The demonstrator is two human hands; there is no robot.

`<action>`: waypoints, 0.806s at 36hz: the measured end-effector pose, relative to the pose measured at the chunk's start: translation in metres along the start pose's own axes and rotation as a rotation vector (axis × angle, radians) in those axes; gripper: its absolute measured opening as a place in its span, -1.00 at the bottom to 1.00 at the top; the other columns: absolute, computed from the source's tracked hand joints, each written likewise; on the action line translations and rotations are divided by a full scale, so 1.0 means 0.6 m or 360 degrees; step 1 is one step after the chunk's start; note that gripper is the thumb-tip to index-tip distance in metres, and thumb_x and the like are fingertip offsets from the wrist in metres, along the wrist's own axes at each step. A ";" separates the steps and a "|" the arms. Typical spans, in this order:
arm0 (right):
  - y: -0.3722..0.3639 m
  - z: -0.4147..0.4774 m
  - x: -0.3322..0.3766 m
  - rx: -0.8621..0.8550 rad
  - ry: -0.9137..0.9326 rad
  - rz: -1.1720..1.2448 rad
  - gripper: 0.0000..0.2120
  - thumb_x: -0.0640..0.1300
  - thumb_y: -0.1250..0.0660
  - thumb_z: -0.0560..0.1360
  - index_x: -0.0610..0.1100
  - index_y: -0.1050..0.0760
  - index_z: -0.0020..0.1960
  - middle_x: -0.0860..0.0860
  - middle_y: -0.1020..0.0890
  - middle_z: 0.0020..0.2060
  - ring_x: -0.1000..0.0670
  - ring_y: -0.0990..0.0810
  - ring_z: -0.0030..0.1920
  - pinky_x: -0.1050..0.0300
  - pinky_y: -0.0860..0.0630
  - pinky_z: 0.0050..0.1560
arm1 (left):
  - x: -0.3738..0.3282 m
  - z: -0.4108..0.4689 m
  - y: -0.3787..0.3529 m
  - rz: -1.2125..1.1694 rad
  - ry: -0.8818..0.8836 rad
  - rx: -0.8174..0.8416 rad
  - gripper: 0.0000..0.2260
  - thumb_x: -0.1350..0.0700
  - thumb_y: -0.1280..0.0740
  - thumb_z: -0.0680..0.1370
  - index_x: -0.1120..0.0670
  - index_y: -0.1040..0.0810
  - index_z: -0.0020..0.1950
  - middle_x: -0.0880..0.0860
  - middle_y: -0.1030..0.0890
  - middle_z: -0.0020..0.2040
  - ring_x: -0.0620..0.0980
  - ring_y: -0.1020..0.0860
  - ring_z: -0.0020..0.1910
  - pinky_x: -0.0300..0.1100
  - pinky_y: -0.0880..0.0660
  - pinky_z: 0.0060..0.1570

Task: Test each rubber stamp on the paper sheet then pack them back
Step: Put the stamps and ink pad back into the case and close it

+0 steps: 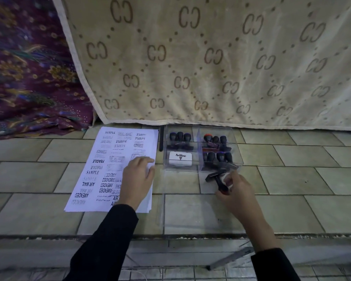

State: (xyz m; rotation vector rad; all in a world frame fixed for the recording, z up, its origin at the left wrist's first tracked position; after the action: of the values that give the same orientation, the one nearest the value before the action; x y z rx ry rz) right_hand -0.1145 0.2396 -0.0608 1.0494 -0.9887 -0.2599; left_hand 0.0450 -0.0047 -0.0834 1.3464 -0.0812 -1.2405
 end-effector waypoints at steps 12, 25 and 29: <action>0.004 -0.003 0.010 -0.0074 -0.0036 0.0082 -0.75 -0.19 -0.47 0.37 -0.10 -0.46 -0.03 -0.01 -0.56 -0.17 0.04 -0.51 -0.22 0.29 -0.37 -0.26 | 0.016 -0.013 -0.020 0.0237 -0.0029 0.0052 -0.81 0.15 -0.28 0.54 0.06 -0.55 0.14 0.01 -0.53 0.19 0.04 -0.44 0.19 -0.06 -0.27 0.24; 0.054 0.156 0.115 -0.0415 0.0147 0.0360 -0.74 -0.08 -0.44 0.43 -0.03 -0.36 -0.05 0.11 -0.55 -0.28 0.24 -0.49 -0.34 0.49 -0.38 -0.40 | 0.013 -0.014 -0.018 0.0244 -0.0006 0.0071 -0.79 0.13 -0.25 0.54 0.03 -0.54 0.15 -0.02 -0.51 0.21 0.00 -0.42 0.21 -0.10 -0.23 0.25; 0.026 0.221 0.143 -0.0366 0.0211 0.0345 -0.75 -0.15 -0.42 0.45 -0.03 -0.35 -0.02 0.05 -0.57 -0.21 0.22 -0.50 -0.32 0.48 -0.37 -0.42 | 0.011 -0.015 -0.017 0.0251 0.0003 0.0075 -0.79 0.13 -0.25 0.54 0.02 -0.53 0.15 -0.03 -0.50 0.22 -0.01 -0.41 0.22 -0.12 -0.21 0.26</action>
State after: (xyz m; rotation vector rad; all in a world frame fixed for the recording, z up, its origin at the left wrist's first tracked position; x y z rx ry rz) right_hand -0.1742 0.1149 0.0173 0.7345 -0.9205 -0.1206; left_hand 0.0474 -0.0008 -0.0974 1.3549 -0.2126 -1.1105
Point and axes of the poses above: each hand's wrist, its own z-axis towards the middle knuckle, its own y-axis out of the back of the hand, x = y × z, the point moved 2 cm from there along z, towards the middle knuckle
